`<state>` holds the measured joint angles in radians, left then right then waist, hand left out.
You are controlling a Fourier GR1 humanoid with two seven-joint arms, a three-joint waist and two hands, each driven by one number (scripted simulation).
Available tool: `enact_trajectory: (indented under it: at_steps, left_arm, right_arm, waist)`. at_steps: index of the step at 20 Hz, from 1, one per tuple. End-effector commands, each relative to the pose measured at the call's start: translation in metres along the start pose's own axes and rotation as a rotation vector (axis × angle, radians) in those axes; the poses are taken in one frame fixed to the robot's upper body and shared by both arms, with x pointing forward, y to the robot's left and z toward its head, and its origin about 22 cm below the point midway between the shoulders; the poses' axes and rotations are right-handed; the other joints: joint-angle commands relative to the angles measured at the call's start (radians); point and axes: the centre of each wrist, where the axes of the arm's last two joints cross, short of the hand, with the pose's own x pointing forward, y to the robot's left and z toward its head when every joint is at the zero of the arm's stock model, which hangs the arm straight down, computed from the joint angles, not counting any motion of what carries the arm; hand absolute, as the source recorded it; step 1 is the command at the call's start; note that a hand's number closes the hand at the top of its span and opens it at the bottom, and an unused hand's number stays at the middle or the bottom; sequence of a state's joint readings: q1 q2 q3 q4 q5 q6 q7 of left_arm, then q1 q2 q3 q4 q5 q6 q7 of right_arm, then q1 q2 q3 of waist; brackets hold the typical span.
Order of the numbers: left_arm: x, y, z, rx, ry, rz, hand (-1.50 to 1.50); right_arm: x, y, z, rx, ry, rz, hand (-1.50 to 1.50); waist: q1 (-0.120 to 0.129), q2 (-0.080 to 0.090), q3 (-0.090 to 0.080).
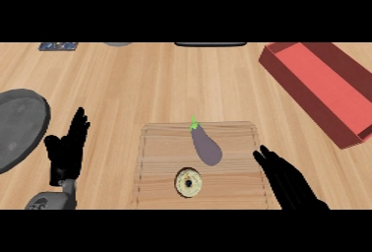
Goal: Pick the cupcake from the cutting board and place it in the cardboard box
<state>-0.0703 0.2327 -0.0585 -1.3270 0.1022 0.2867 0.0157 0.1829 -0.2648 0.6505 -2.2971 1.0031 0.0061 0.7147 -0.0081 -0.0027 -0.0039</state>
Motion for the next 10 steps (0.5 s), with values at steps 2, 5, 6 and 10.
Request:
enact_trajectory:
  at_steps: [2,5,6,10]
  left_arm:
    - [-0.003,-0.010,0.004,-0.026,-0.015,0.001,0.00]
    - [-0.004,-0.018,-0.002,-0.019,0.000,0.006,0.00]
    - [0.005,0.002,-0.012,-0.018,-0.009,-0.004,0.00]
    - [-0.004,0.003,-0.015,-0.018,-0.001,0.022,0.00]
  right_arm:
    - [0.030,-0.001,-0.005,0.117,0.074,0.107,-1.50]
    - [0.067,0.001,-0.005,0.166,0.094,0.126,-1.50]
    - [0.074,0.000,-0.005,0.173,0.115,0.142,-1.50]
    - [0.079,0.031,-0.018,0.236,0.173,0.207,-1.50]
  waist:
    - [0.017,0.003,0.002]
    - [0.015,0.003,0.002]
    - [0.015,0.003,0.001]
    - [0.018,0.006,0.001]
